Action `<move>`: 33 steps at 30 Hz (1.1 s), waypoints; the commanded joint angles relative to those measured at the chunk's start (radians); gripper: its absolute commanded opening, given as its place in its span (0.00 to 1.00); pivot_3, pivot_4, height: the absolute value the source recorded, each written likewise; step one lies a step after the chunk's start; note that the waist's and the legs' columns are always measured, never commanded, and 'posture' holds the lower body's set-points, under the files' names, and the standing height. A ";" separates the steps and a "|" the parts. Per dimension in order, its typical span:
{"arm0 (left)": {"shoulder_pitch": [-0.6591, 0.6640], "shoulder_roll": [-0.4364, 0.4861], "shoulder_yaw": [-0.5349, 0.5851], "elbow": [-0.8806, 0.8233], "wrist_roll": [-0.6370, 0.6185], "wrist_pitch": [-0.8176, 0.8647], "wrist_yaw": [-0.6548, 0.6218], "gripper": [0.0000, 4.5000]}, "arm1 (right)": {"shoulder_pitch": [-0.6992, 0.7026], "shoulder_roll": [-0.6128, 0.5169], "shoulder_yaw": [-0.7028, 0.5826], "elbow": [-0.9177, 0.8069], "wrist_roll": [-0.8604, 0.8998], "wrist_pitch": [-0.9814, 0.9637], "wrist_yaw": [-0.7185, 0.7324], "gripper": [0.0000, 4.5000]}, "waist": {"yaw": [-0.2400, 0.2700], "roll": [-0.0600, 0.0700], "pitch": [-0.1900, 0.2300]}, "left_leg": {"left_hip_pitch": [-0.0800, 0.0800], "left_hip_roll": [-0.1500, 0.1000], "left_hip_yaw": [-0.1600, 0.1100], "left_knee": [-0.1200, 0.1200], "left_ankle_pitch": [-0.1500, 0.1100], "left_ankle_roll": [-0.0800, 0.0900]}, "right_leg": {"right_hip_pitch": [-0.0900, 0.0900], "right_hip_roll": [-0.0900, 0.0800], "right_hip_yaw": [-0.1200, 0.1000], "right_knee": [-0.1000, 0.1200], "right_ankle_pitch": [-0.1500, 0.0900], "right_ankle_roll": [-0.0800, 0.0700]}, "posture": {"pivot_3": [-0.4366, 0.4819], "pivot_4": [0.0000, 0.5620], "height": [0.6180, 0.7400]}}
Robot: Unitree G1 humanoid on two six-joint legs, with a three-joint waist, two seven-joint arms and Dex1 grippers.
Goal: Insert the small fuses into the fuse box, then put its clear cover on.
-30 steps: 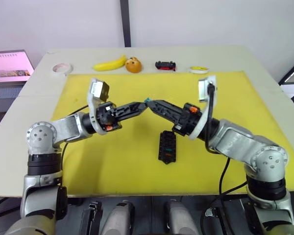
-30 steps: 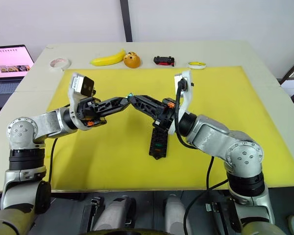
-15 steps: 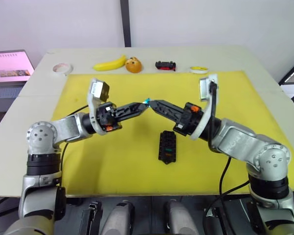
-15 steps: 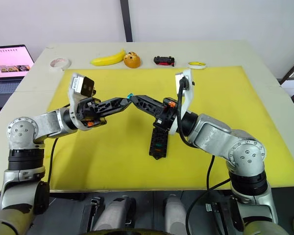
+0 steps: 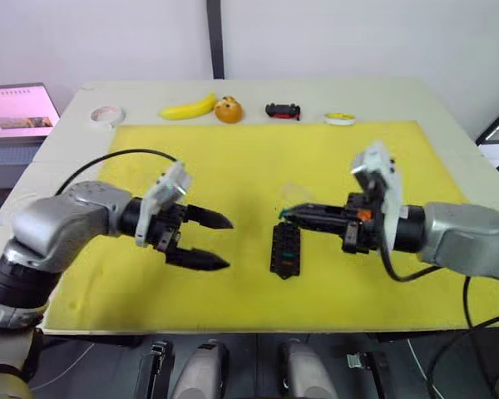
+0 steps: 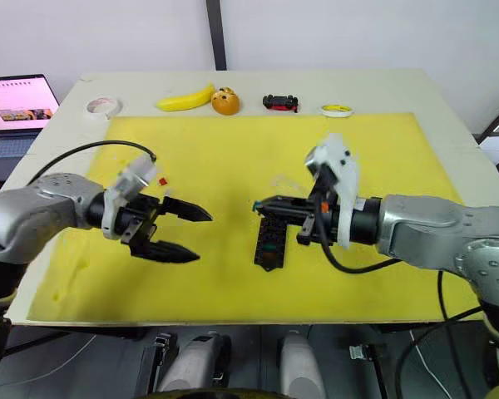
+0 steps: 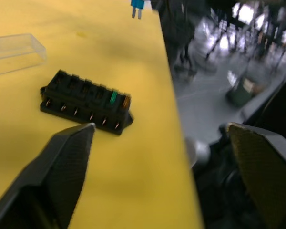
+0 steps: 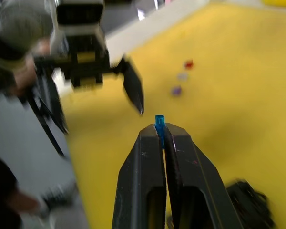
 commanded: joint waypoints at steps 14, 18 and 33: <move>-0.012 -0.283 -0.125 0.152 0.416 -0.407 0.019 0.99 | 0.038 -0.028 0.277 -0.018 -0.786 -0.234 0.423 0.00 | 0.001 0.000 0.001 | -0.003 0.000 -0.001 0.002 0.000 0.001 | -0.001 -0.001 -0.001 -0.001 0.001 0.002 | 0.48 0.27 1.00; -0.009 -0.323 -0.141 0.169 0.464 -0.430 0.039 0.99 | 0.026 0.009 0.297 0.020 -0.866 -0.259 0.463 0.00 | 0.002 0.000 0.001 | -0.002 0.000 -0.001 0.002 0.000 0.001 | -0.001 -0.001 -0.001 -0.001 0.001 0.002 | 0.48 0.27 1.00; 0.012 -0.373 -0.144 0.208 0.533 -0.485 0.043 0.99 | 0.023 0.092 0.311 0.066 -1.025 -0.303 0.577 0.00 | 0.002 0.000 0.001 | -0.002 -0.001 -0.001 0.002 0.000 0.001 | -0.001 -0.001 -0.001 0.000 0.001 0.002 | 0.48 0.27 1.00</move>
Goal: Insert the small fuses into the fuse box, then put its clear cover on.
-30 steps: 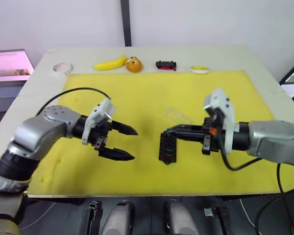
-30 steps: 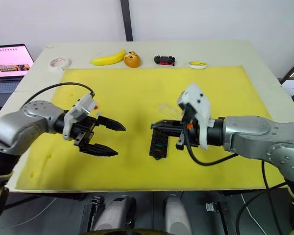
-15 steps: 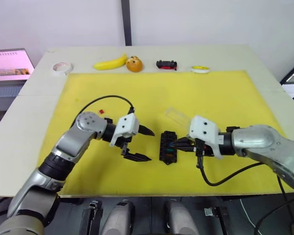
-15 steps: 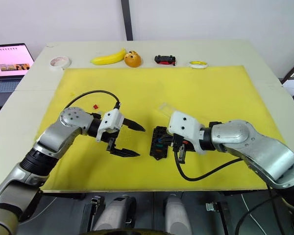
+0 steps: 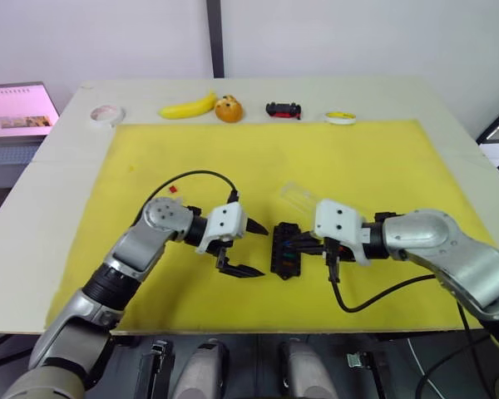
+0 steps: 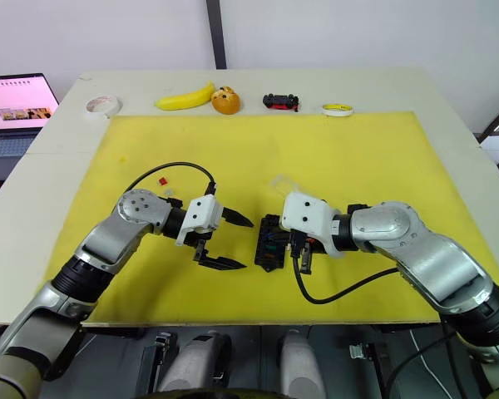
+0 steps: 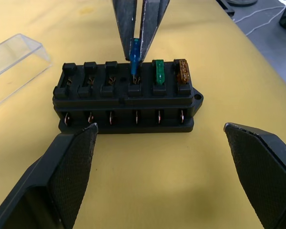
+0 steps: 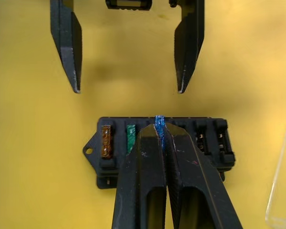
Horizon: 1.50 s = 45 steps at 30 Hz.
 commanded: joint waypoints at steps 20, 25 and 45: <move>-0.010 -0.022 0.011 -0.020 0.019 -0.011 0.019 0.99 | 0.002 0.051 -0.009 0.021 -0.121 -0.052 0.093 0.00 | 0.000 0.000 0.000 | 0.000 0.000 0.000 0.001 0.000 0.000 | 0.000 0.000 0.000 0.001 0.000 0.000 | 0.48 0.27 1.00; -0.017 -0.025 0.011 -0.032 0.015 0.002 0.022 0.99 | 0.004 0.052 -0.001 0.040 -0.154 -0.066 0.094 0.00 | 0.000 0.000 0.000 | 0.000 0.000 0.000 0.001 0.000 0.000 | 0.000 0.000 0.000 0.002 0.000 0.000 | 0.48 0.27 1.00; -0.031 -0.036 0.012 -0.048 0.015 0.031 0.031 0.99 | 0.016 0.067 0.004 0.049 -0.170 -0.064 0.111 0.00 | 0.000 0.000 0.000 | 0.001 -0.001 0.000 0.001 0.000 -0.001 | 0.000 0.000 0.000 0.004 0.000 0.000 | 0.48 0.27 1.00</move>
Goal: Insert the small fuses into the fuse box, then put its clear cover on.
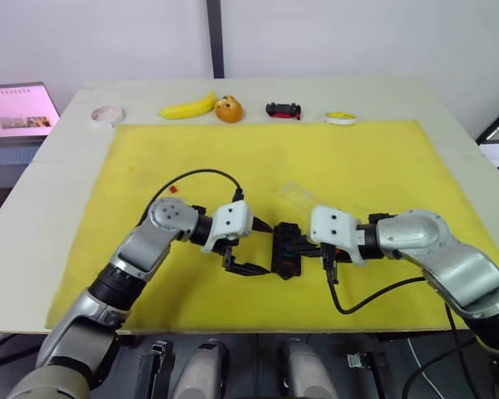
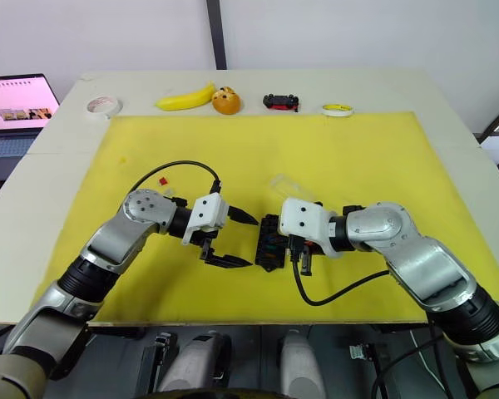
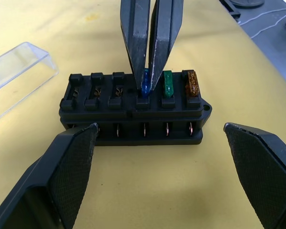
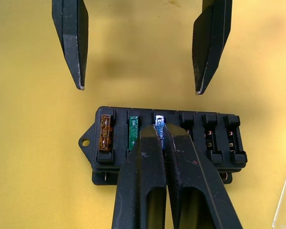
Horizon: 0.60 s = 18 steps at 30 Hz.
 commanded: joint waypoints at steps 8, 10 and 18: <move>-0.028 -0.010 0.010 -0.017 -0.001 -0.010 0.001 1.00 | -0.011 0.011 -0.030 -0.019 0.007 0.011 0.015 0.33 | 0.000 0.000 0.000 | 0.000 0.000 0.000 0.000 0.000 0.000 | 0.000 0.000 0.000 0.000 0.000 0.000 | 0.48 0.27 1.00; -0.028 -0.010 0.009 -0.015 0.000 -0.011 0.001 1.00 | -0.018 0.009 -0.044 -0.029 0.017 0.023 0.017 0.56 | -0.001 0.000 0.000 | 0.000 0.000 0.000 0.000 0.000 0.000 | 0.000 0.000 0.000 0.000 0.000 0.000 | 0.48 0.27 1.00; -0.028 -0.013 0.009 -0.009 0.000 -0.017 0.000 1.00 | -0.017 -0.016 -0.110 -0.056 0.043 0.041 0.032 0.88 | 0.000 0.000 0.000 | 0.000 0.000 0.000 0.000 0.000 0.000 | 0.000 0.000 0.000 0.000 0.000 0.000 | 0.48 0.27 1.00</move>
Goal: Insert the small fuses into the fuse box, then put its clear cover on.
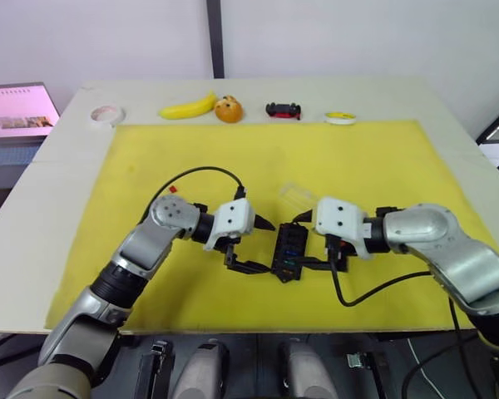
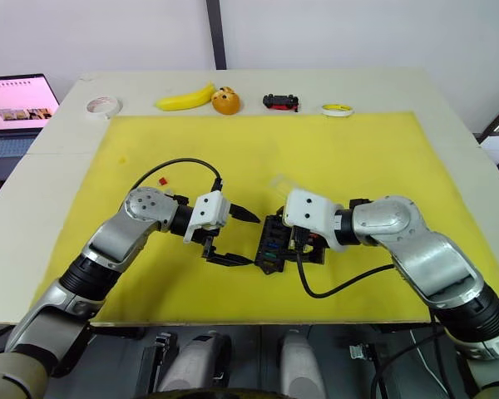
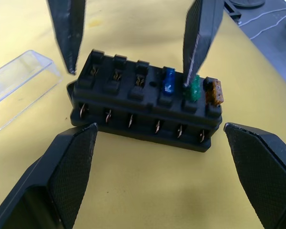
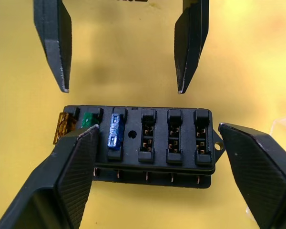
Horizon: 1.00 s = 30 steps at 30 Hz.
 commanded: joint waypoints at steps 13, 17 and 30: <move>-0.016 -0.010 0.010 -0.009 -0.005 -0.023 -0.011 1.00 | 0.082 0.054 -0.148 -0.056 0.100 0.006 -0.052 0.88 | 0.000 0.000 0.000 | 0.000 0.000 0.000 0.000 0.000 0.000 | 0.000 0.000 0.000 0.000 0.000 0.000 | 0.48 0.27 1.00; -0.017 -0.015 0.012 -0.004 -0.006 -0.034 -0.015 1.00 | 0.152 0.136 -0.203 -0.074 0.176 0.039 -0.112 0.57 | 0.000 0.000 0.000 | 0.000 0.000 0.000 0.000 0.000 0.000 | 0.000 0.000 0.000 0.001 0.000 0.000 | 0.48 0.27 1.00; -0.022 -0.027 0.006 0.019 0.009 -0.061 -0.009 1.00 | 0.260 0.197 -0.158 -0.017 0.128 -0.027 -0.190 0.00 | -0.001 0.000 0.000 | 0.001 0.000 0.000 0.001 0.000 0.000 | 0.000 0.000 0.001 0.002 0.000 0.000 | 0.48 0.27 1.00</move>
